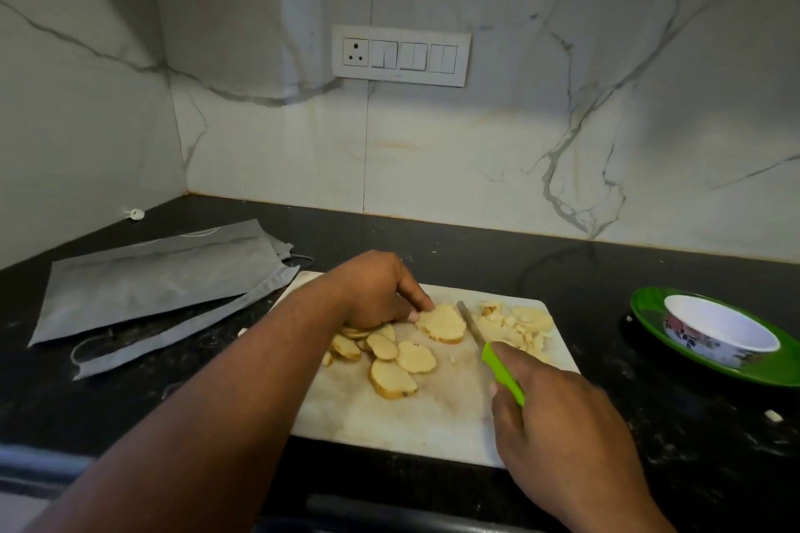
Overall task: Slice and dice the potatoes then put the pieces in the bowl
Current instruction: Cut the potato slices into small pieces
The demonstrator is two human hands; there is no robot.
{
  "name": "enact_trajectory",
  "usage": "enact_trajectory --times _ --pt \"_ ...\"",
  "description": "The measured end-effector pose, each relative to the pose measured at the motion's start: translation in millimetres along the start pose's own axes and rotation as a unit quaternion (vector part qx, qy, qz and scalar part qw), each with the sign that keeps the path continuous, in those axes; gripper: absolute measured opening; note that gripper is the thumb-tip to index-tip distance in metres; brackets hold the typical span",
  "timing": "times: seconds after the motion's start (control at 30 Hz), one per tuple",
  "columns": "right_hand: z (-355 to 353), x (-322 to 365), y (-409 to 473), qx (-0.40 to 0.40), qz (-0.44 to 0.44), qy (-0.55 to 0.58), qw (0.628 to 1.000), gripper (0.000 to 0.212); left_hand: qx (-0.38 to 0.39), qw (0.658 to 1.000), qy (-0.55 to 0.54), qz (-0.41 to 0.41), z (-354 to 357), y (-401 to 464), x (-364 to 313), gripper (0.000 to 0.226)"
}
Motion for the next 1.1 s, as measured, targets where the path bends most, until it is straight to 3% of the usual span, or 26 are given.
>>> enact_trajectory --times 0.4,0.57,0.93,1.1 --pt "-0.2 -2.0 -3.8 -0.013 0.002 0.014 1.000 0.052 0.014 1.000 -0.020 0.016 0.9 -6.7 -5.9 0.028" --pt "-0.9 -1.0 -2.5 -0.007 0.004 0.016 1.000 0.052 0.023 0.998 0.056 0.016 11.1 -11.7 -17.2 0.067" --pt "-3.1 -0.1 -2.6 -0.006 0.006 0.020 1.000 0.056 0.007 0.999 0.038 0.019 10.2 -13.2 -20.3 0.065" --pt "-13.9 4.4 5.5 -0.029 0.004 0.000 1.000 0.053 0.006 0.999 0.047 0.025 10.8 -14.9 -24.2 0.050"
Point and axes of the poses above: each hand's wrist, its own y-axis towards the middle knuckle, its own z-axis out of the palm, x = y × z, the point moved 9 cm from there along y, towards the middle knuckle, and after that the axes turned 11 degrees about -z, right-handed, at the moved point
